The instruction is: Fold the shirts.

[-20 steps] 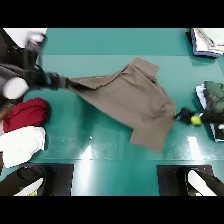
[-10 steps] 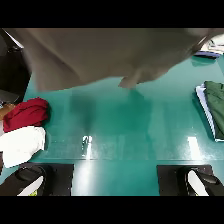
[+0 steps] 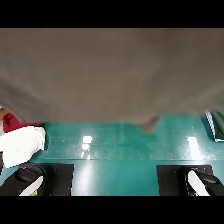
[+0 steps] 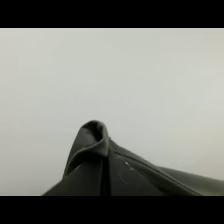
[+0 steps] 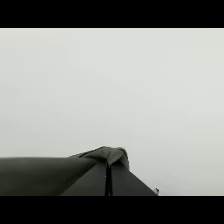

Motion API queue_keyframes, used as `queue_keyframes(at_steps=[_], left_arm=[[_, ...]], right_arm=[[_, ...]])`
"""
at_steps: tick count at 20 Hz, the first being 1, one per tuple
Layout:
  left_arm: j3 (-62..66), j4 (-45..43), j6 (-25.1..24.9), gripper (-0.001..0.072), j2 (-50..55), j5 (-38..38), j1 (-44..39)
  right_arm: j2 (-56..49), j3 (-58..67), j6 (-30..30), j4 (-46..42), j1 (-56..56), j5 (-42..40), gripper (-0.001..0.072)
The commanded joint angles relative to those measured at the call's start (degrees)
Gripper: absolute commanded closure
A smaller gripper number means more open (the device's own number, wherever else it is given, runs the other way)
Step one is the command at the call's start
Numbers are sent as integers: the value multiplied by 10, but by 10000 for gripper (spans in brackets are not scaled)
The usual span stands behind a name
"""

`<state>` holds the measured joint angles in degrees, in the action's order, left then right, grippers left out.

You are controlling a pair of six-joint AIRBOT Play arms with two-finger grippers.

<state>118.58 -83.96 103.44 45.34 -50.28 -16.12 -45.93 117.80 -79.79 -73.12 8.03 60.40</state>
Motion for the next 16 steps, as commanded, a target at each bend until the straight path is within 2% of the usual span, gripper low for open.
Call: queue_keyframes(at_steps=[1,3,5,7,9,11,14,16], left_arm=[[-41,90,-45,675,-4,-52,0],[-113,59,-43,675,7,-82,0],[-198,28,-23,675,33,-118,0],[-295,-17,5,675,72,-113,0],[-383,-53,40,675,122,-76,0],[-436,-59,45,675,189,-8,0],[-440,-53,54,675,300,97,23],[-440,-25,106,675,346,156,63]], right_arm=[[-26,9,-11,-21,-1,85,695],[-59,-41,-51,-19,-1,127,695],[-115,-89,-76,-18,-2,202,696],[-183,-136,-78,-19,-16,266,696],[-249,-184,-78,-19,-38,288,695],[-314,-220,-77,-20,-59,264,695],[-408,-223,-76,-20,-69,198,695],[-458,-193,-76,-19,-68,155,696]])
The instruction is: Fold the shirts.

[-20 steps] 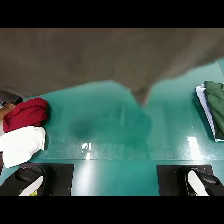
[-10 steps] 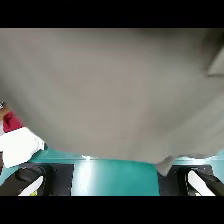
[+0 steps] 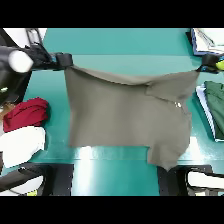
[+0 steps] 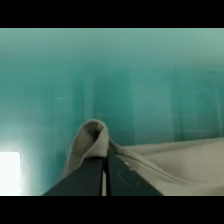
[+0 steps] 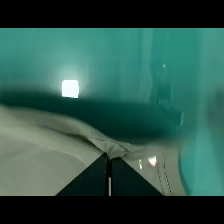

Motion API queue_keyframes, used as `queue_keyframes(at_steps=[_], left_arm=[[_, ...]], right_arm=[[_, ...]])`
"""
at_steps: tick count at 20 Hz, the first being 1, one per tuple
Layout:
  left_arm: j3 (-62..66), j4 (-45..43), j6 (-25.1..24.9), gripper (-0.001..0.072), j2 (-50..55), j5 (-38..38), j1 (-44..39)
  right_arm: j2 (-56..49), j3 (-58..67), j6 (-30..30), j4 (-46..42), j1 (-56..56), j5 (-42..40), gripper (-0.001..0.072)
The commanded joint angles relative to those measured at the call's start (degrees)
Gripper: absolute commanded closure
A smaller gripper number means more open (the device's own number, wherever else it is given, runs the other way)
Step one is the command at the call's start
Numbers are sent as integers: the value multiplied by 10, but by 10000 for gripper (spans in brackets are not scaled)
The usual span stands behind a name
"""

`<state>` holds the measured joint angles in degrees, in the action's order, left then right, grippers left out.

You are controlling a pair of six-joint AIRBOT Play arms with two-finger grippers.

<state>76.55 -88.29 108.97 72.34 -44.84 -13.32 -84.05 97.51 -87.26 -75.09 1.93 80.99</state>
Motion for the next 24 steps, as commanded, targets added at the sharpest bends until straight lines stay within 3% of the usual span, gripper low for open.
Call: queue_keyframes(at_steps=[1,7,10,13,18,24], left_arm=[[-19,45,57,675,92,128,57],[-19,78,-22,675,110,184,96],[-19,78,-63,675,110,132,96],[-20,78,-118,675,121,57,94],[-26,78,-125,675,170,2,94],[-25,85,-123,674,195,-7,94]], right_arm=[[-99,34,-1,0,-5,-71,696],[-144,110,24,0,0,-143,695],[-144,106,30,-2,-5,-68,696],[-117,30,29,-1,-5,-49,696],[-58,-156,29,0,-5,-115,696],[-44,-248,29,30,-8,-185,693]])
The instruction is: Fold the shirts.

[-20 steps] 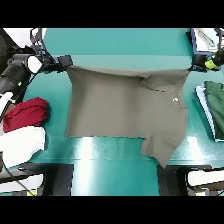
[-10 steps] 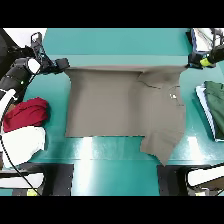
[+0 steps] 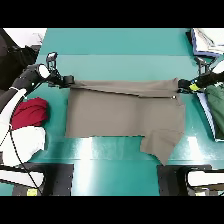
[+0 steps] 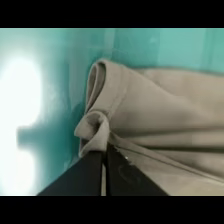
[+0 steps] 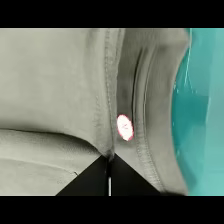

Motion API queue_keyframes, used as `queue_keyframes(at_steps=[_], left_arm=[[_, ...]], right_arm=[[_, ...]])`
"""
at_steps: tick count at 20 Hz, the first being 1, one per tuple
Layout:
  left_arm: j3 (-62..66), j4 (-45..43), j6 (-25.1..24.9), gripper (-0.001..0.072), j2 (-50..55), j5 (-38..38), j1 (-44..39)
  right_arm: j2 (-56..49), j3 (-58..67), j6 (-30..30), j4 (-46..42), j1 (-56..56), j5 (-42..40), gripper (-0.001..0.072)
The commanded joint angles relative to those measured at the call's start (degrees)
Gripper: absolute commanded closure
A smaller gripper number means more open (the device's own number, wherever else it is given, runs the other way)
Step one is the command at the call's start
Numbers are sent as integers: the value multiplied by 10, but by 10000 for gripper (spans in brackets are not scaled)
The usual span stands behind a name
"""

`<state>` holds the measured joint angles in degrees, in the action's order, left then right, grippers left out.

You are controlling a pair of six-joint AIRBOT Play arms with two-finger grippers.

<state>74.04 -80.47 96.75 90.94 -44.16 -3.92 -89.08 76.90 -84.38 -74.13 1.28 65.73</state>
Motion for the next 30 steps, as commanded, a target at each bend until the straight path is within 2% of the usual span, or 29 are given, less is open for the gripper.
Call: queue_keyframes(at_steps=[1,2,3,4,5,7,9,13,15,17,18,22,30], left_arm=[[0,9,-1,602,9,-21,0],[2,12,-1,266,9,-35,0],[5,12,-1,76,9,-50,0],[11,11,-2,108,8,-67,0],[20,10,-4,108,5,-88,2],[36,-9,-27,109,-17,-132,9],[34,-12,-48,109,-57,-182,29],[-56,13,-88,109,-168,-284,61],[-140,37,-87,109,-237,-273,61],[-227,68,-87,109,-287,-257,61],[-265,84,-92,109,-298,-257,61],[-377,206,-155,109,-299,-248,61],[-434,235,-161,110,-299,-210,61]], right_arm=[[7,-45,0,31,-1,-32,691],[7,-45,0,42,-1,-30,681],[7,-41,0,43,-1,-26,576],[7,-32,-2,43,-1,-16,380],[7,-21,-3,44,-1,2,338],[17,10,-1,45,4,63,339],[55,9,14,45,19,85,342],[160,-54,40,80,67,121,345],[208,-98,56,106,90,119,348],[250,-139,66,117,105,108,435],[269,-158,66,117,109,98,453],[316,-202,66,117,116,90,453],[342,-209,66,116,116,96,453]])
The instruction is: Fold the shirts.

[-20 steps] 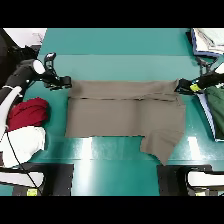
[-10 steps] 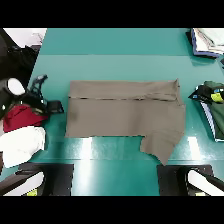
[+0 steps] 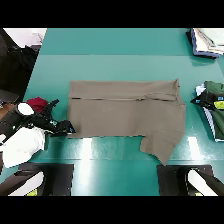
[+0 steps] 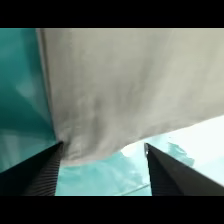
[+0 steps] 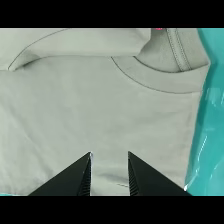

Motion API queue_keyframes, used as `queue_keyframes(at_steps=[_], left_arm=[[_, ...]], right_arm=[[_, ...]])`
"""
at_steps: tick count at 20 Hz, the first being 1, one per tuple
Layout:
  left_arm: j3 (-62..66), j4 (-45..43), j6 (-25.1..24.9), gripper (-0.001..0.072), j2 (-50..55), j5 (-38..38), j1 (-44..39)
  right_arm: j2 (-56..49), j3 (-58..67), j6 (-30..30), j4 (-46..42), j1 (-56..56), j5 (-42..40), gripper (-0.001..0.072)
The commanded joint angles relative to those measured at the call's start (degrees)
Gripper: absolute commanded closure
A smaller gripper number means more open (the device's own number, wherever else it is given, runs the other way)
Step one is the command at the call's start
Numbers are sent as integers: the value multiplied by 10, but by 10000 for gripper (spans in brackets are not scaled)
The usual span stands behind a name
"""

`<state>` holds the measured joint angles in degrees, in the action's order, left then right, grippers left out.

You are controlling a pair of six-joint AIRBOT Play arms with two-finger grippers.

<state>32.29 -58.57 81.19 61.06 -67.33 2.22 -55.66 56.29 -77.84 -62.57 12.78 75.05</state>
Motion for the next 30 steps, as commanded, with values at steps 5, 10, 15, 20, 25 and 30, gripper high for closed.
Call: queue_keyframes(at_steps=[5,10,15,20,25,30], left_arm=[[-17,36,-5,111,-1,21,0],[-5,31,-3,676,-1,17,0],[98,-15,-2,676,-21,-26,0],[132,-10,-3,676,-28,-26,0],[132,-9,-2,675,-28,-26,0],[132,-9,-3,675,-28,-27,0]], right_arm=[[7,-3,0,-2,1,19,453],[7,-3,0,-5,1,27,453],[7,-43,-7,-92,19,88,443],[7,-220,-7,-86,83,75,186],[7,-310,4,17,91,55,208],[7,-305,3,46,48,33,283]])
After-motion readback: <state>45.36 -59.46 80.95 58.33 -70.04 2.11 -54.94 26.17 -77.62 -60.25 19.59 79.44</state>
